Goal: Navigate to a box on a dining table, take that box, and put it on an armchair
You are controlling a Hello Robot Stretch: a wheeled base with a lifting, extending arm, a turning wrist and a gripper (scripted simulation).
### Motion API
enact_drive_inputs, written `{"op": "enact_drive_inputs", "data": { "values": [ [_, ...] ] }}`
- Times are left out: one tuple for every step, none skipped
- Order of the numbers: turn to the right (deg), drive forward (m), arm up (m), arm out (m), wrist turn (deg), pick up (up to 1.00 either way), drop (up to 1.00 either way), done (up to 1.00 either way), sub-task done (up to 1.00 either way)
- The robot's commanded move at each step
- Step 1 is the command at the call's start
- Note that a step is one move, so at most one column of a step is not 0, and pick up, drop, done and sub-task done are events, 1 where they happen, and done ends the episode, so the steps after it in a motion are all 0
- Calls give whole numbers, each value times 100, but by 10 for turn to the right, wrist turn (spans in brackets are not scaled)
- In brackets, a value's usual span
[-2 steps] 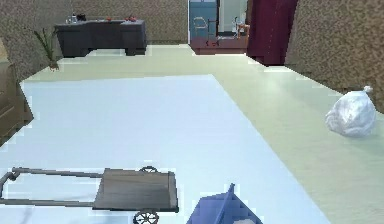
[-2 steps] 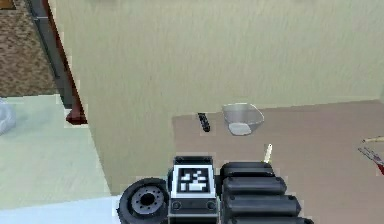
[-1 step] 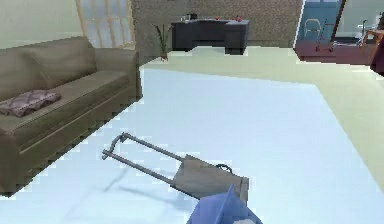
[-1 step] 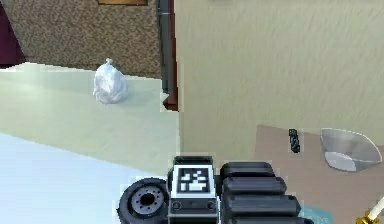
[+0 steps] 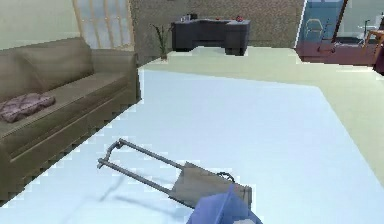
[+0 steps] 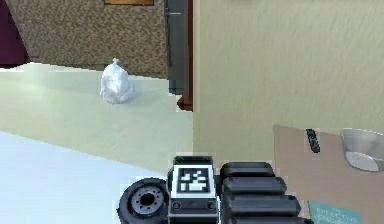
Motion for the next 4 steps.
{"op": "enact_drive_inputs", "data": {
  "values": [
    [-450, 0, 0, 0, 0, 0, 0, 0, 0],
    [-330, 0, 0, 0, 0, 0, 0, 0, 0],
    [0, 100, 0, 0, 0, 0, 0, 0, 0],
    [0, 100, 0, 0, 0, 0, 0, 0, 0]
  ]
}}
